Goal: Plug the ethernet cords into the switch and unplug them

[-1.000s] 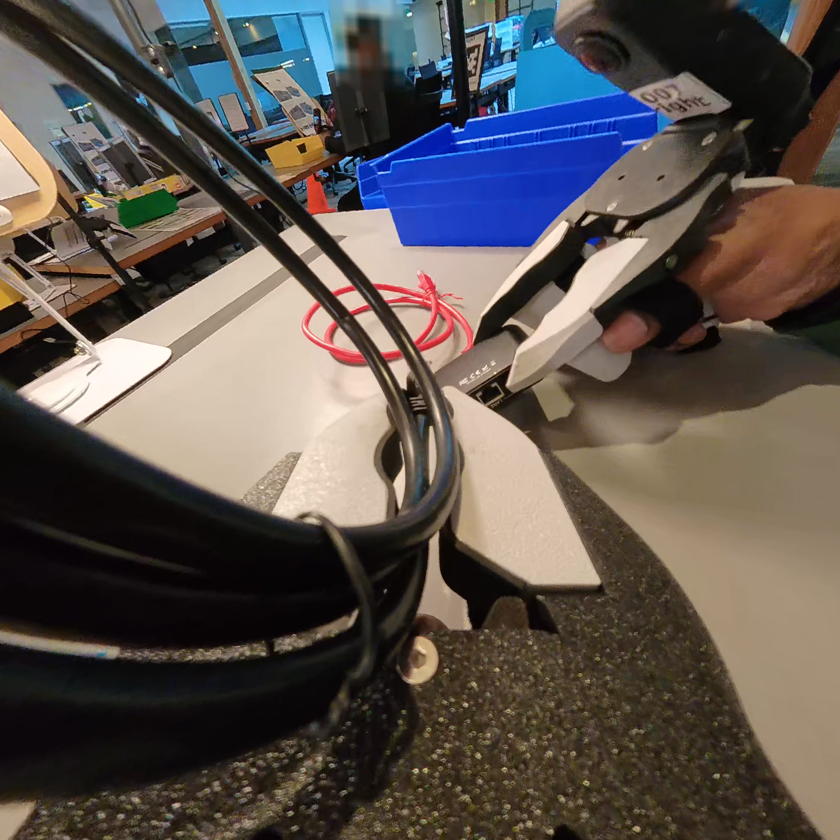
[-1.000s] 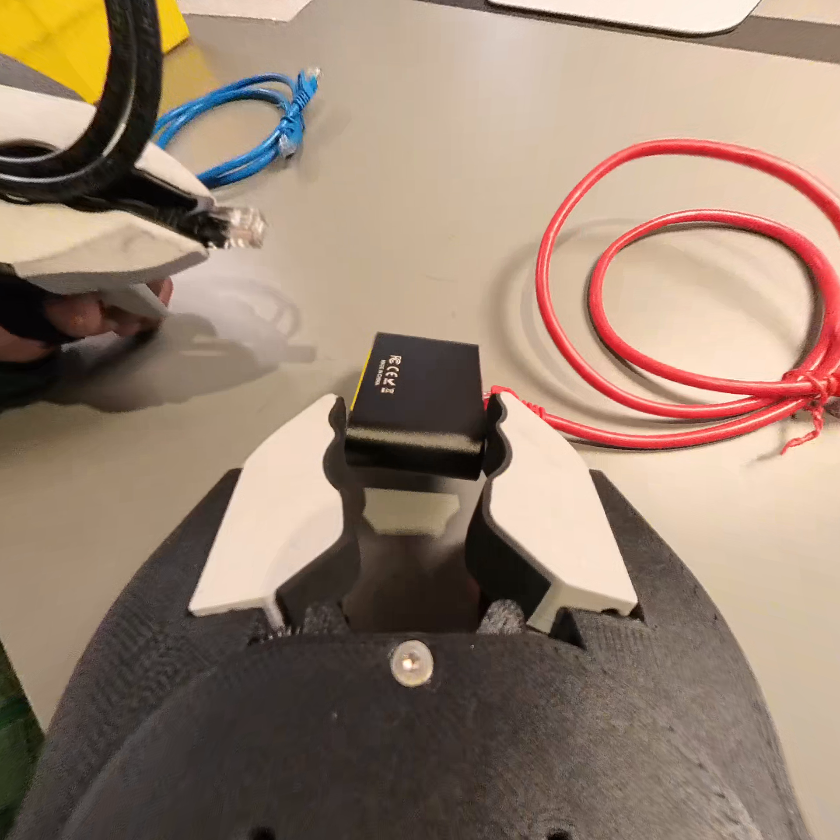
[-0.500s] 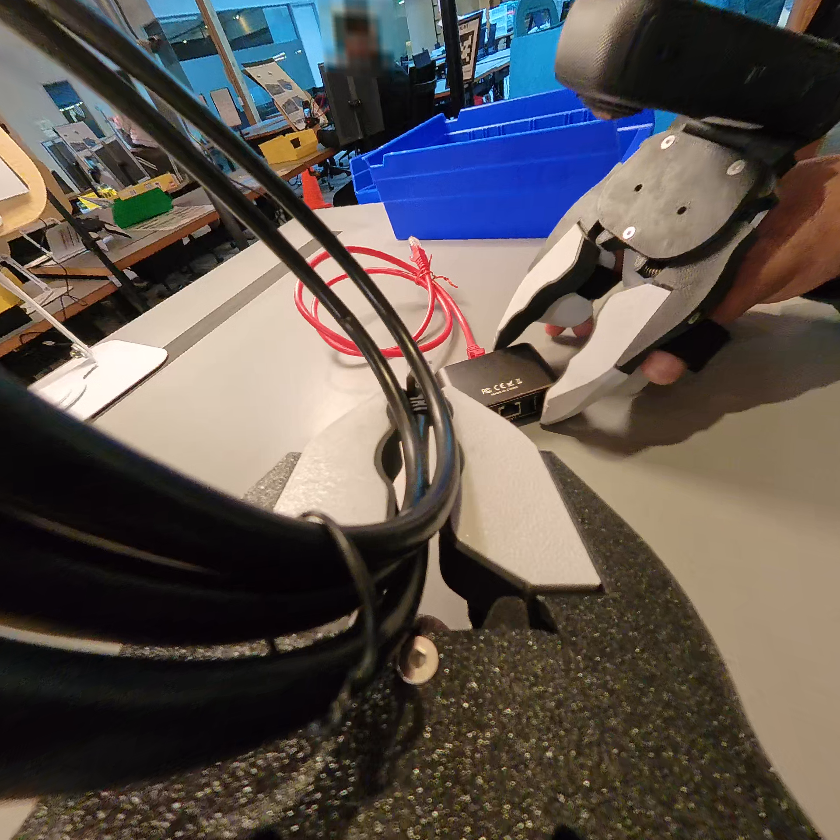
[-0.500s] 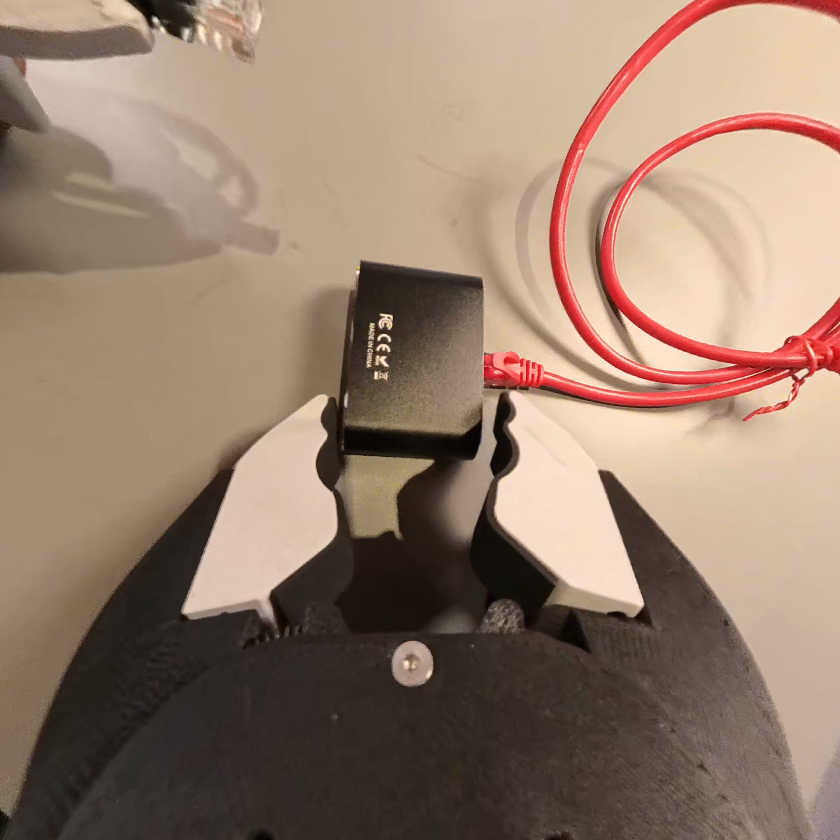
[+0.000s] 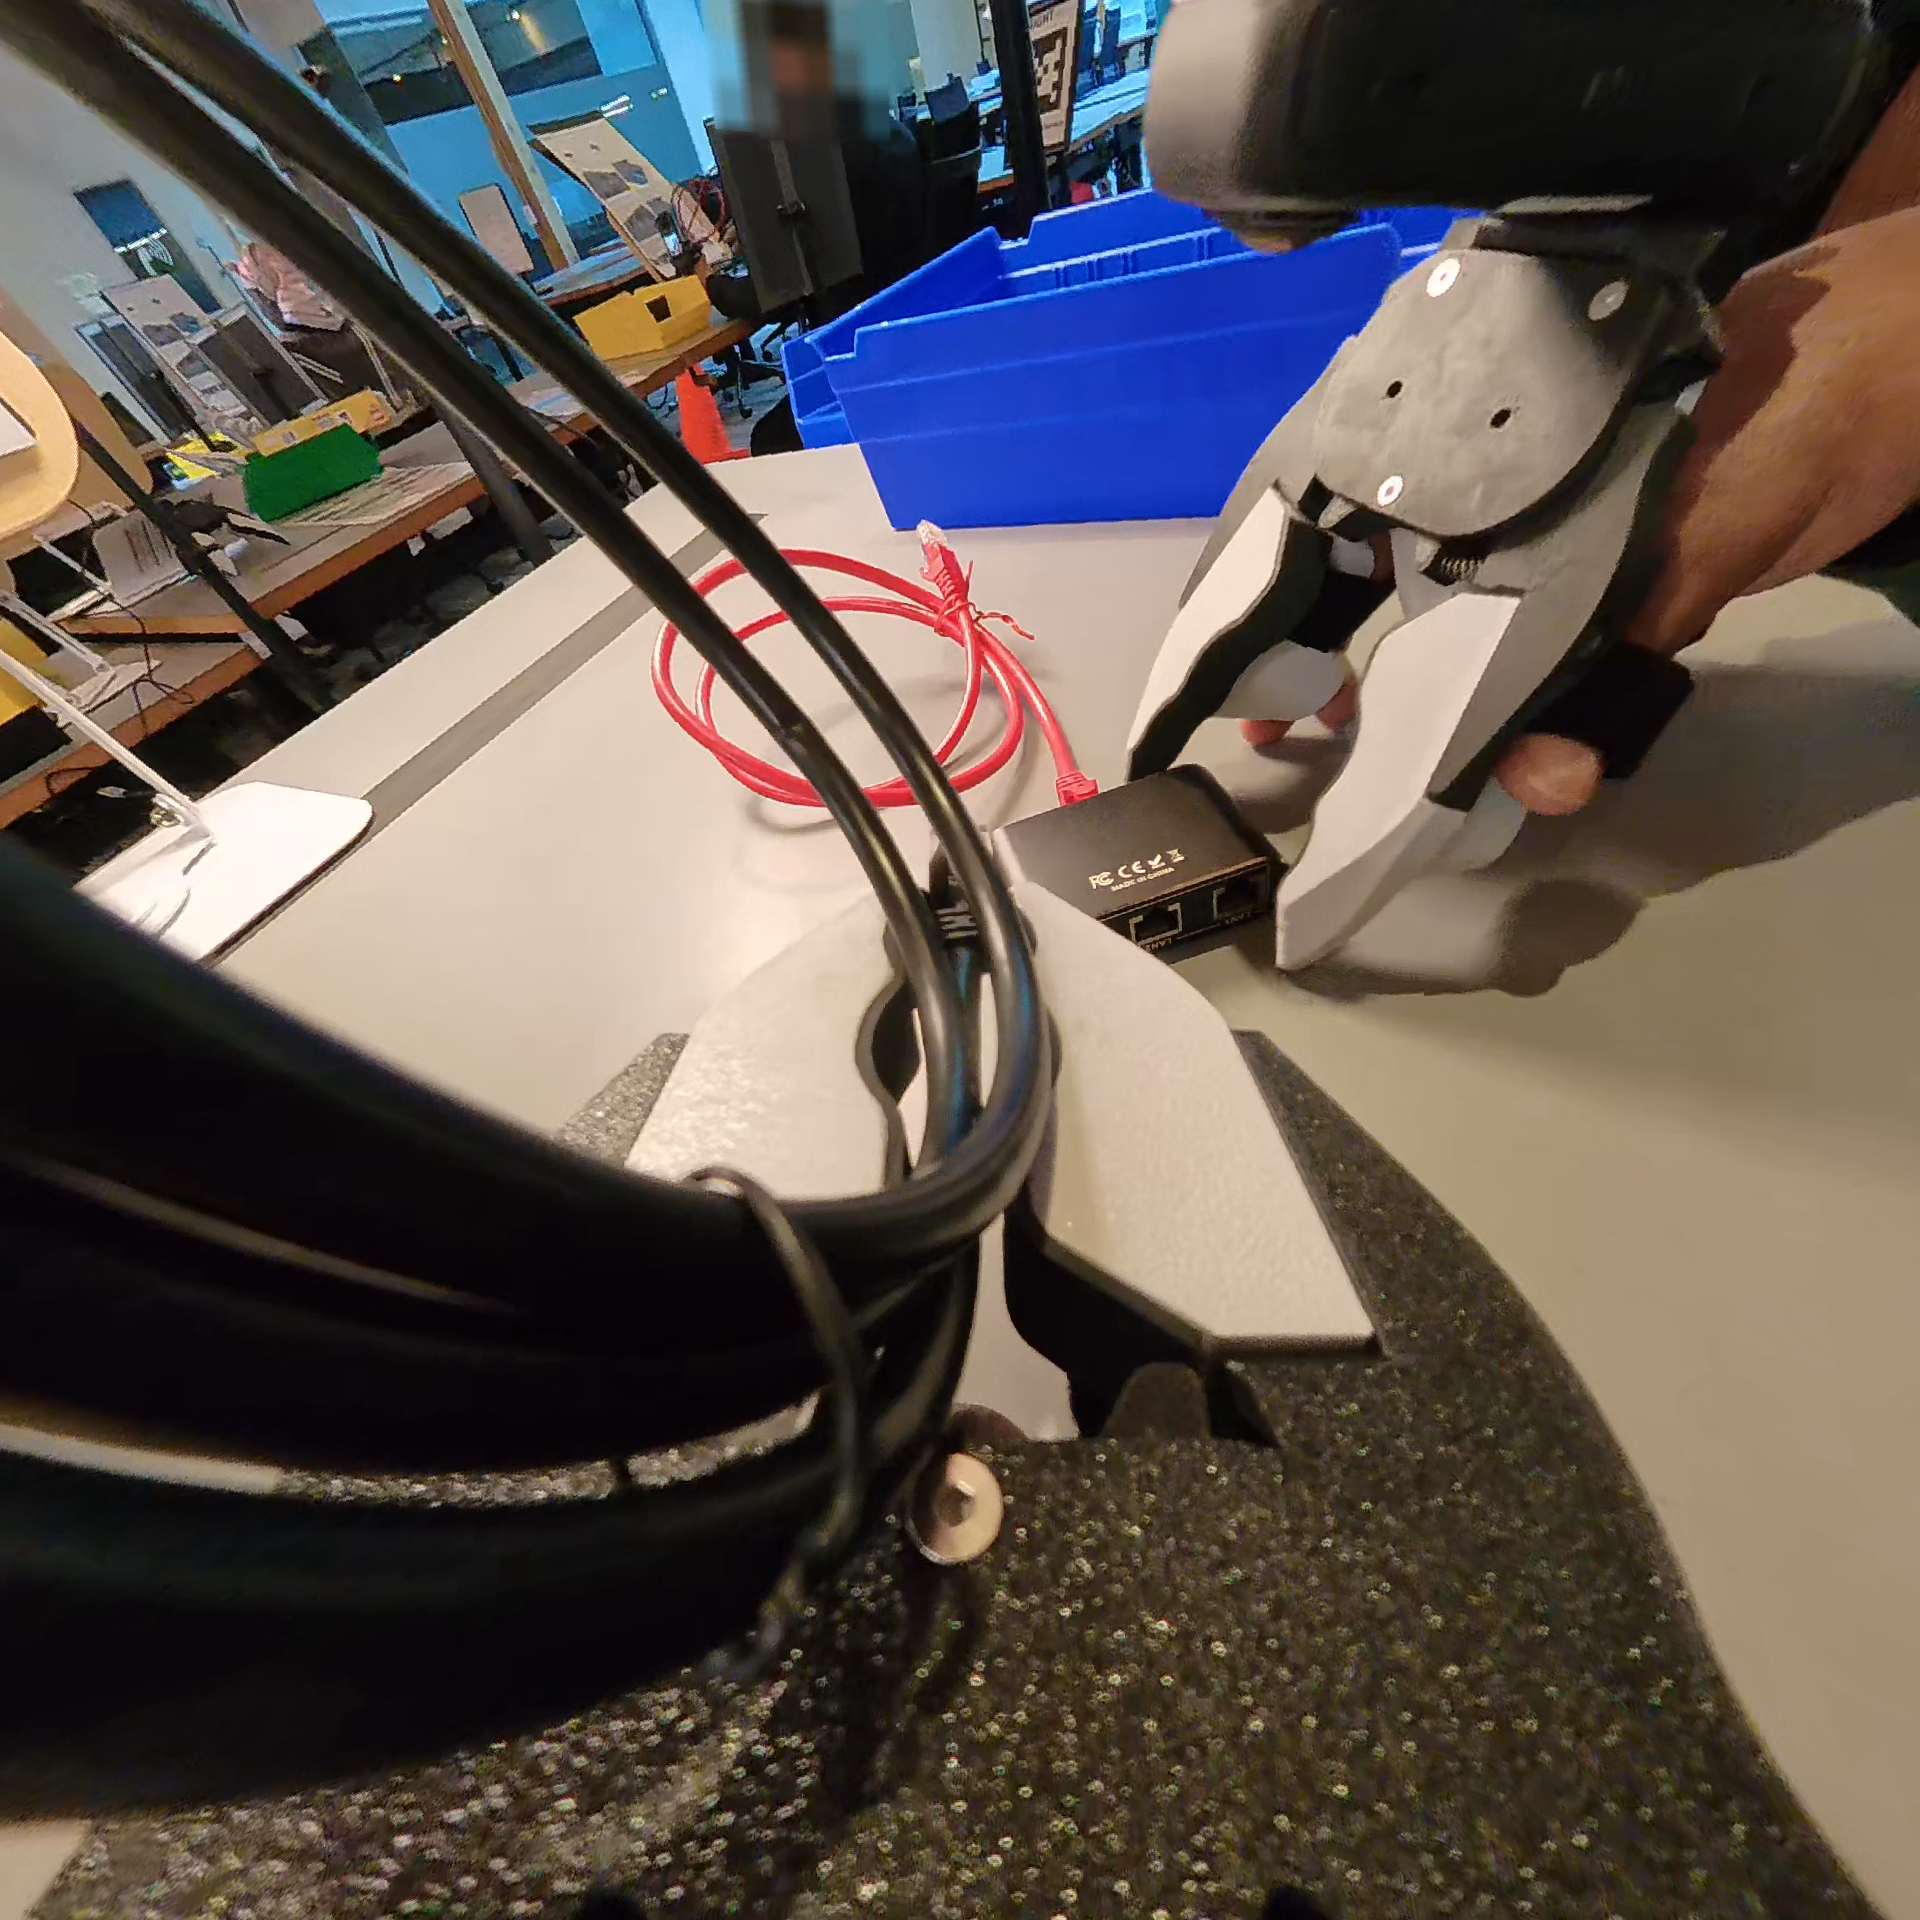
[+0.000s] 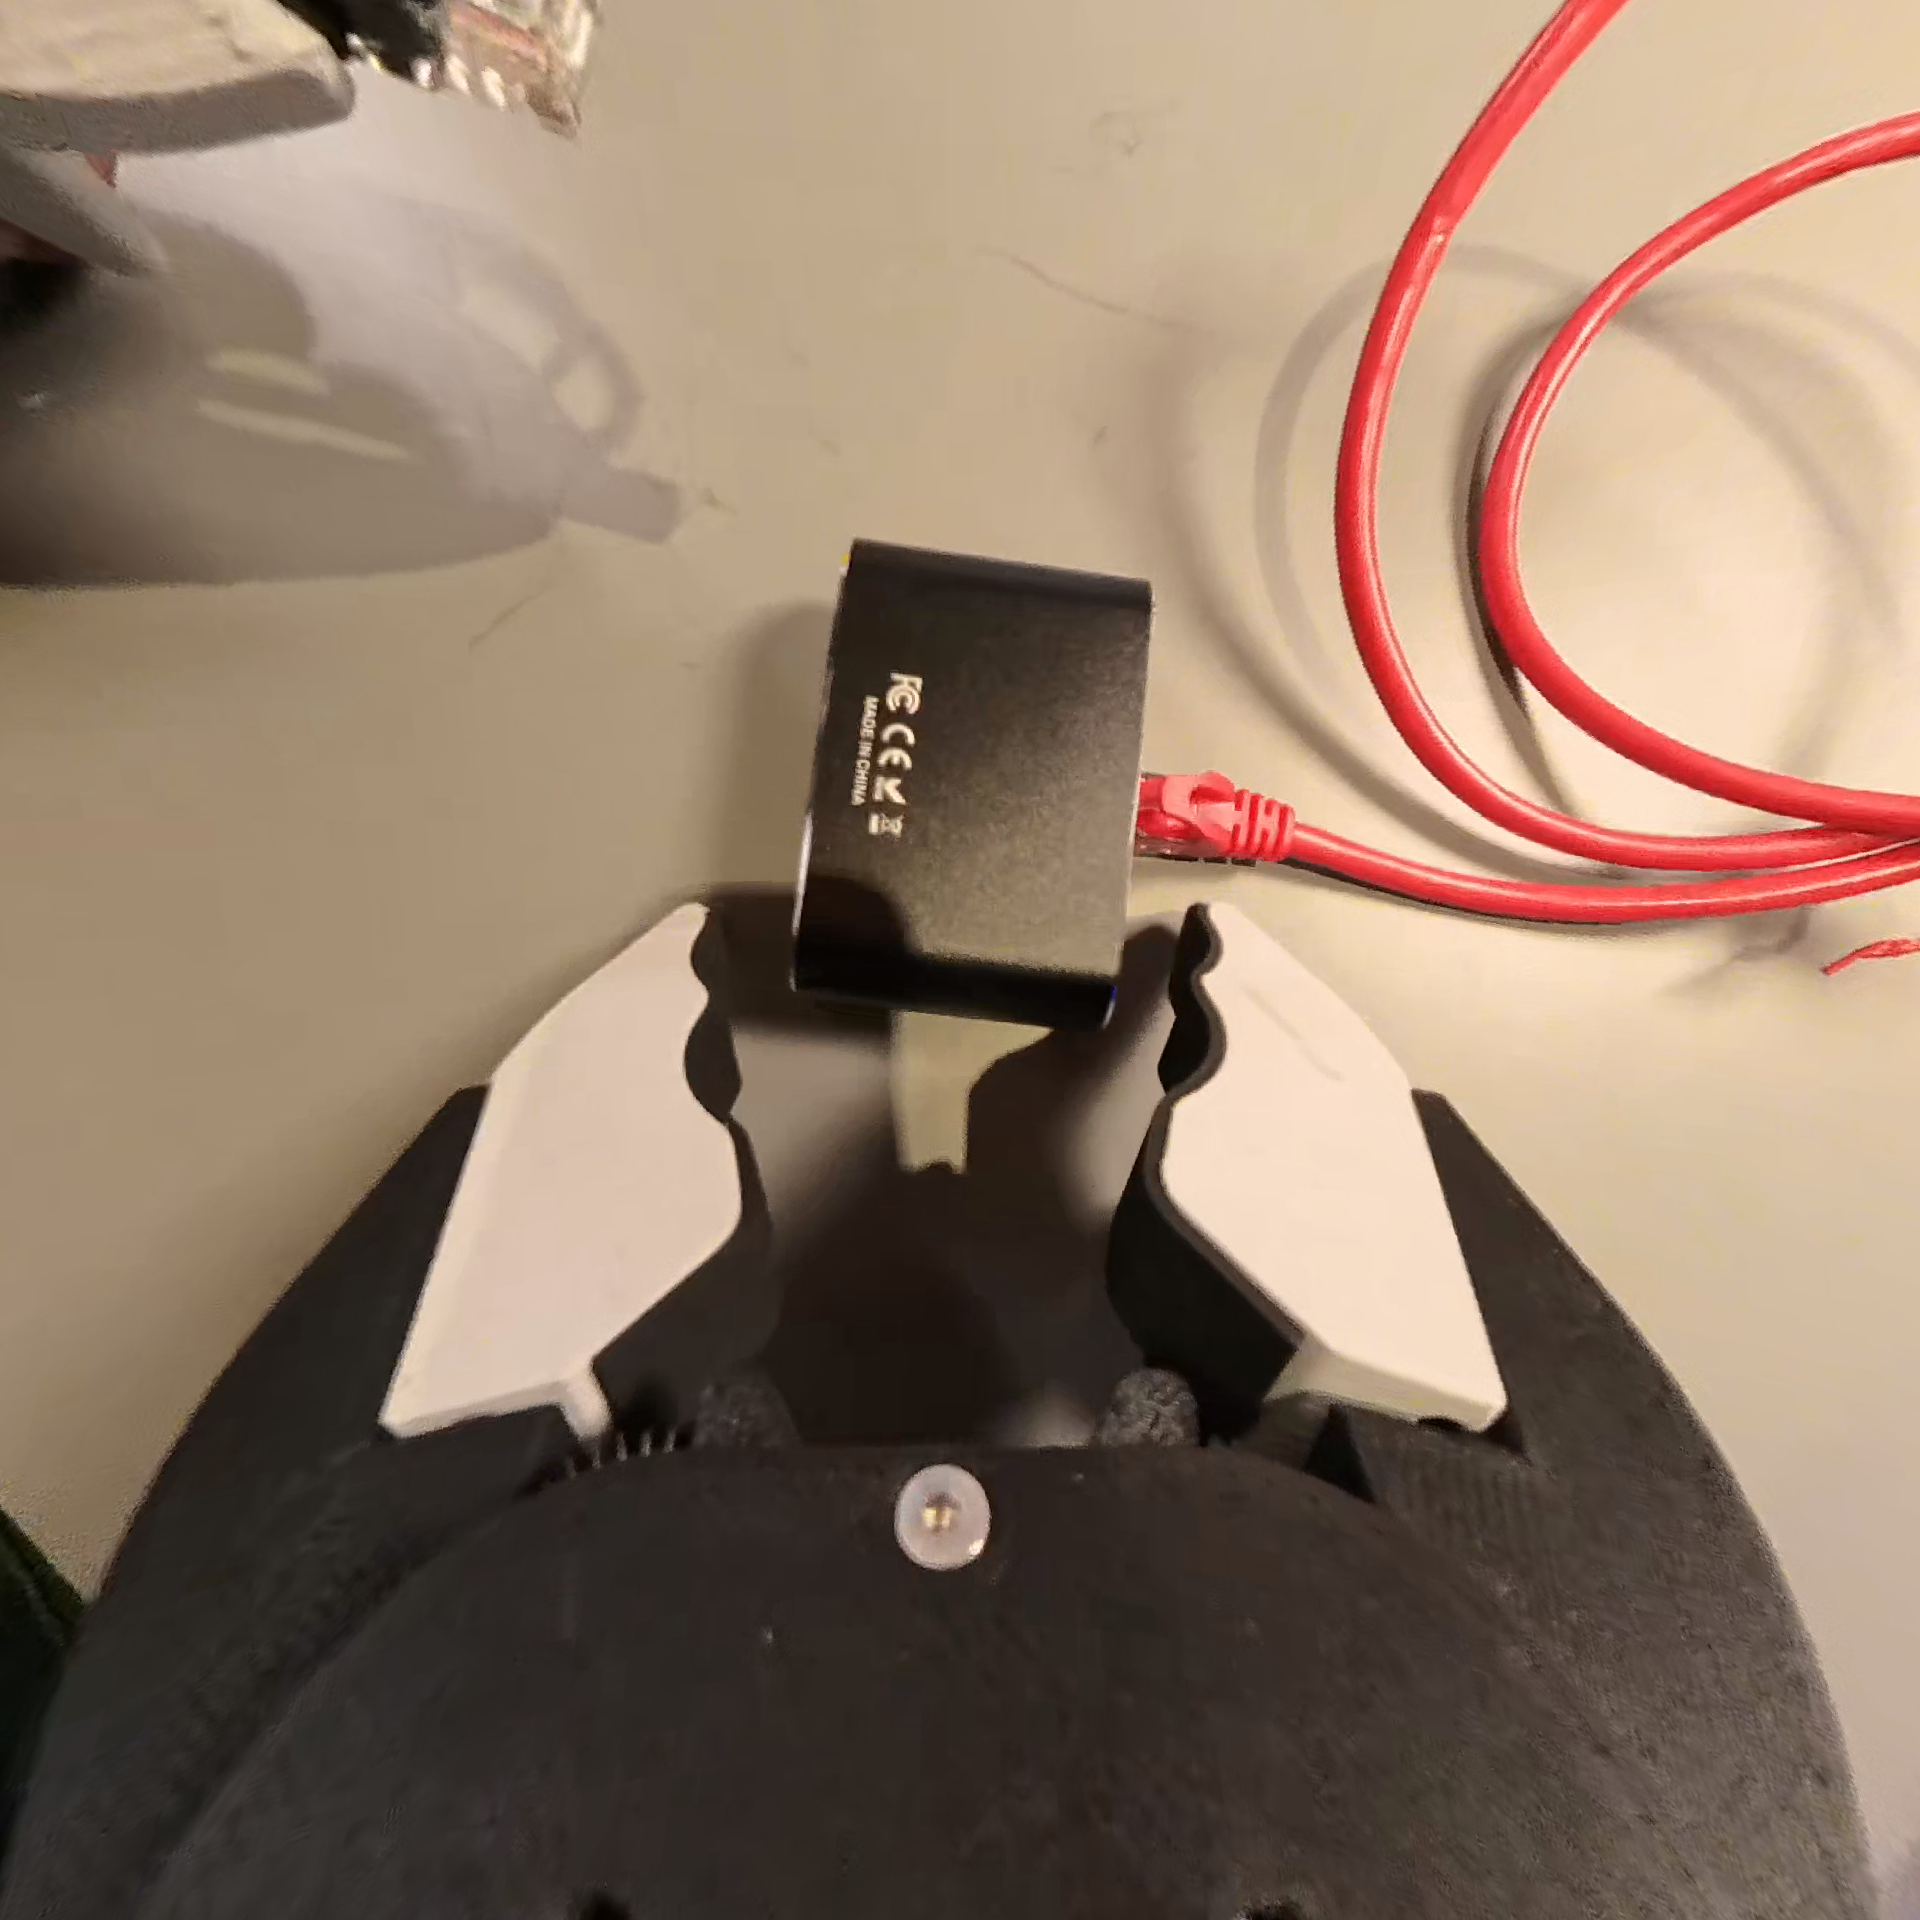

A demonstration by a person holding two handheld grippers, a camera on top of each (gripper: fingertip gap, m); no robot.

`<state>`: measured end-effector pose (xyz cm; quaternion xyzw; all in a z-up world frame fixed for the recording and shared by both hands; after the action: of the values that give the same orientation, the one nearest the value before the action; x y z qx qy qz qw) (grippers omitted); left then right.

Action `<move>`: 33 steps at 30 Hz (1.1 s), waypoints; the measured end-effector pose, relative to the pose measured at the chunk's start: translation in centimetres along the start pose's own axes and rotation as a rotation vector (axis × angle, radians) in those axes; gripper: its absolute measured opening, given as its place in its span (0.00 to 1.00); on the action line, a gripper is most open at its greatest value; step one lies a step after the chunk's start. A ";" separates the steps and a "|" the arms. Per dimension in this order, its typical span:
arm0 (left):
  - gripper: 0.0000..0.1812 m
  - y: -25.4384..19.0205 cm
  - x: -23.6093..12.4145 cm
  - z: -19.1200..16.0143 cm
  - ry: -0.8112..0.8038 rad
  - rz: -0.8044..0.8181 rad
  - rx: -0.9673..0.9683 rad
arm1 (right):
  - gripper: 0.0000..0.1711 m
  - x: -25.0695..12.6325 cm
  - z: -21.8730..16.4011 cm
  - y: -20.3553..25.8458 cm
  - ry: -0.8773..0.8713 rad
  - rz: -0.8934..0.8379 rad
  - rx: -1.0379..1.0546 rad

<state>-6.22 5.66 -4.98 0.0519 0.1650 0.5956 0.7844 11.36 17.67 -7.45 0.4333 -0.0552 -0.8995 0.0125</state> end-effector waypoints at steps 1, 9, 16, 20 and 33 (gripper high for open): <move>0.07 0.0 0.0 0.0 0.001 0.000 0.003 | 0.46 0.0 0.1 0.1 0.015 0.010 0.002; 0.07 -0.2 0.0 0.0 0.007 -0.006 0.016 | 0.35 0.4 1.0 -0.1 0.045 0.052 -0.031; 0.07 -0.1 0.4 -0.4 0.091 0.021 0.013 | 0.34 -0.1 1.1 -0.7 -0.150 0.086 0.043; 0.07 0.0 1.0 -0.6 0.182 0.037 -0.018 | 0.34 -0.8 1.1 -0.9 -0.236 0.127 0.076; 0.08 -1.7 3.5 -1.1 0.426 -0.034 -0.044 | 0.34 -0.5 0.3 -0.4 -0.112 0.050 0.050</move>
<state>-4.25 8.36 -7.20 -0.0951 0.3146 0.5834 0.7427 11.47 18.16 -6.97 0.3811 -0.0892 -0.9200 0.0209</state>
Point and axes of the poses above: each gripper's, where its closed fingertips meet, x out along the fingers, z out of its top, y = z × x across the jaws, the point moved 10 cm from there along -x, back along the fingers, and after that the axes turned 10 degrees about z, right-handed, at the moved point
